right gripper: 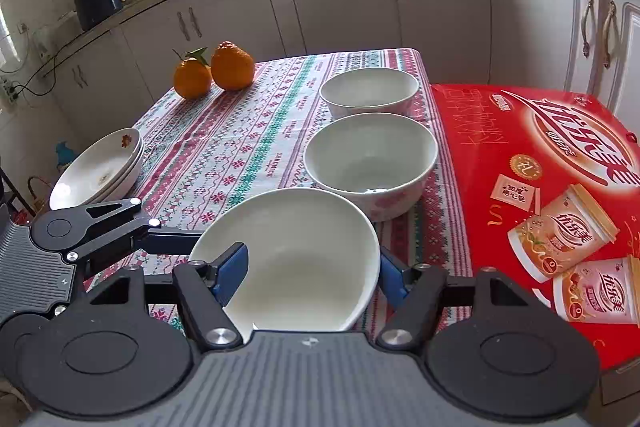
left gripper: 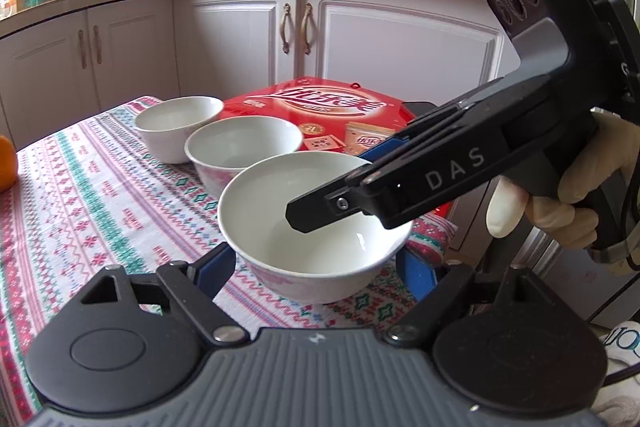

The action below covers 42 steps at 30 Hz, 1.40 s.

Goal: Organize plates and bowls
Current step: 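Lift the white bowl with the right tool and carry it toward the plate stack, then lower the bowl onto the tablecloth and open the right tool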

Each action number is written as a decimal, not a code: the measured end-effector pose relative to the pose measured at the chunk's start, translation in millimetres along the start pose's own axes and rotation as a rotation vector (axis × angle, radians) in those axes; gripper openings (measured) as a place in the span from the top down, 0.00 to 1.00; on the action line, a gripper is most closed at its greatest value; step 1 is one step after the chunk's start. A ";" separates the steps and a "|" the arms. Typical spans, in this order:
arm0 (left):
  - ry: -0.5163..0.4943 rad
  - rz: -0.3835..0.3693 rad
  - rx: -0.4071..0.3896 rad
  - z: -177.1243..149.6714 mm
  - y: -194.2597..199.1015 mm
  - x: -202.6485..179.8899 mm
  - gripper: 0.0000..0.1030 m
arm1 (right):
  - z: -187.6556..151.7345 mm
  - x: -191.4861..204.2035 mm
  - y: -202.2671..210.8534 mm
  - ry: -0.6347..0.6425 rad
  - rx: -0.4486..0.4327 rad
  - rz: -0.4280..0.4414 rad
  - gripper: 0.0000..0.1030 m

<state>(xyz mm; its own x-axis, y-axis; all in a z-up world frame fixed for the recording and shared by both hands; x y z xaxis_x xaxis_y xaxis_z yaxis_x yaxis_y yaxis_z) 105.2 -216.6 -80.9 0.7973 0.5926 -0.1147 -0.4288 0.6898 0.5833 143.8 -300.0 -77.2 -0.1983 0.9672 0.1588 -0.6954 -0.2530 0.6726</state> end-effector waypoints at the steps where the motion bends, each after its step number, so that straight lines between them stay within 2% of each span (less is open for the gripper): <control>1: 0.006 0.005 -0.001 -0.2 3.3 2.6 0.16 | 1.8 4.8 -1.9 0.007 0.002 0.006 0.28; 22: 0.115 0.135 -0.018 -22.0 51.0 77.1 0.16 | 33.5 89.9 -56.4 0.142 0.036 0.132 0.28; 31: 0.140 0.153 -0.011 -29.3 53.3 97.6 0.16 | 37.0 103.6 -76.1 0.162 0.060 0.145 0.28; 42: 0.149 0.153 -0.008 -32.7 54.3 103.3 0.16 | 38.1 104.8 -83.0 0.152 0.068 0.152 0.28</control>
<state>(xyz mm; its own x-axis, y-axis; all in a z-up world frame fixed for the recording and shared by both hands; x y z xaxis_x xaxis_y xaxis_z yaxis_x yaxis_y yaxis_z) 150.4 -104.3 -87.3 0.6514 0.7450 -0.1436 -0.5436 0.5904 0.5966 207.1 -176.7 -88.9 -0.4022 0.9024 0.1548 -0.6028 -0.3883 0.6970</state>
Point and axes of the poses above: each gripper's, at about its wrist camera, not at the fingertips, and y roughly against the way its jaws point, x to its left, z to its top, the point moved 10 cm from there along -y, roughly the way its jaws point, and after that the axes turned 5 degrees about y, right-handed, at the moved point
